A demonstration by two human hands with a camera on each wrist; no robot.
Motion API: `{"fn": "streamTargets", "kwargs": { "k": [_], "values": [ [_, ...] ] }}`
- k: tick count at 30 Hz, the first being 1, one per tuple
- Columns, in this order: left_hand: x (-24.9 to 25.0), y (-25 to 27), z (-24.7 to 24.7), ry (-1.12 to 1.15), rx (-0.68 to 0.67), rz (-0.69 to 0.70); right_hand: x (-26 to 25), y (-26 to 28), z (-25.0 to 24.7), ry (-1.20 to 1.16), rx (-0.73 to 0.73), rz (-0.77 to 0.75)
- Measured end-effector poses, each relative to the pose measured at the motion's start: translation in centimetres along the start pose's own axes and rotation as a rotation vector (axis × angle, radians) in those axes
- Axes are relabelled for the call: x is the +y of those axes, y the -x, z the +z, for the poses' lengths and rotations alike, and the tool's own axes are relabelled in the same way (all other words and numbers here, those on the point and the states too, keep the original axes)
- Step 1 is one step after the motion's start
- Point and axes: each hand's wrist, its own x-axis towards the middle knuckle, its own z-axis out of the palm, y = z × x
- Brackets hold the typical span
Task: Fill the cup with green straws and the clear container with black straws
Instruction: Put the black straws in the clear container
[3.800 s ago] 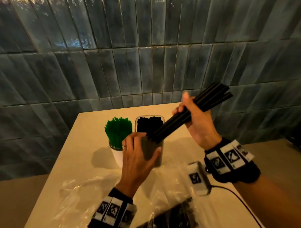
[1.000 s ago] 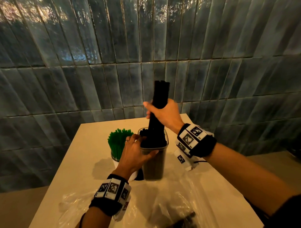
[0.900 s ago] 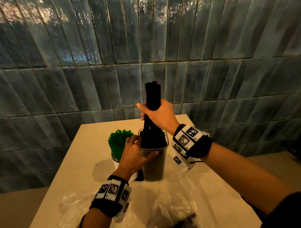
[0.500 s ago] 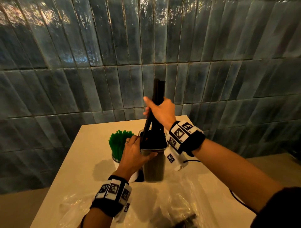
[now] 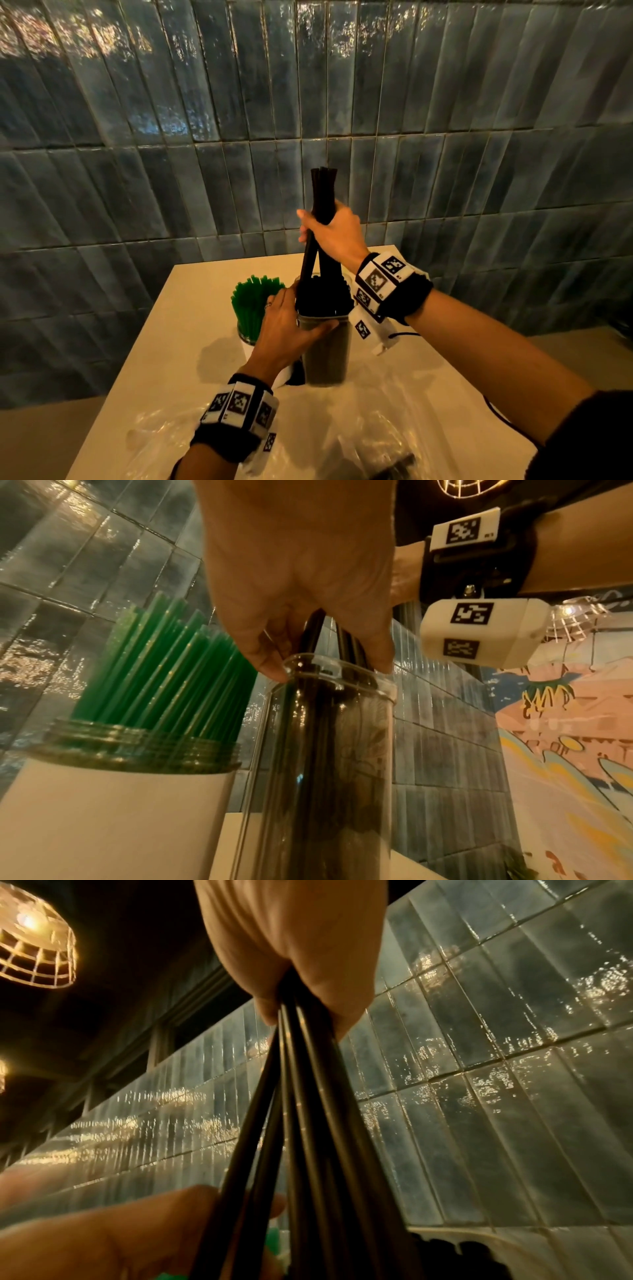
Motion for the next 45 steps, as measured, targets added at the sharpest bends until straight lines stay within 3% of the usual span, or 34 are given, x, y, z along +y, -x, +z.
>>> {"fn": "streamTargets", "kwargs": {
  "k": [3, 6, 9, 12, 14, 17, 21, 25, 31, 34, 38, 45],
  "values": [
    [1.4, 0.1, -0.6, 0.105, 0.061, -0.041, -1.7, 0.4, -0.4, -0.172, -0.017, 0.032],
    [3.4, 0.1, -1.7, 0.292, 0.162, -0.069, -3.2, 1.4, -0.4, -0.346, -0.152, 0.050],
    [4.9, -0.3, -2.7, 0.574, 0.115, -0.122, -4.1, 2.3, -0.2, -0.497, -0.202, 0.083],
    [5.8, -0.6, -2.9, 0.642, 0.086, -0.152, -4.2, 2.8, -0.7, -0.548, -0.231, 0.137],
    [6.2, -0.9, -3.1, 0.653, 0.108, -0.147, -3.4, 3.2, -1.0, -0.417, -0.321, 0.168],
    [6.2, -1.2, -3.2, 0.550, 0.091, -0.114, -1.6, 4.2, -0.8, -0.303, -0.336, 0.199],
    [4.0, 1.0, -0.7, 0.136, 0.258, 0.013, 0.3, 4.4, -2.5, -0.490, -0.038, 0.255],
    [1.5, 3.5, 3.2, -0.100, 0.217, -0.009, 2.5, 4.6, -3.9, -0.620, 0.171, 0.291],
    [-0.1, 2.9, 4.0, -0.369, 0.247, 0.164, 3.5, 5.1, -4.6, -0.855, 0.207, 0.418],
    [-0.4, 3.6, 4.2, -0.388, 0.241, 0.227, 3.4, 5.3, -3.6, -0.921, 0.154, 0.511],
    [-0.8, 5.5, 4.8, -0.248, 0.293, 0.287, 3.6, 5.9, -2.4, -0.945, 0.122, 0.601],
    [-1.8, 6.7, 4.9, -0.087, 0.347, 0.343, 5.2, 8.2, -2.0, -0.958, 0.165, 0.557]
  ]
}}
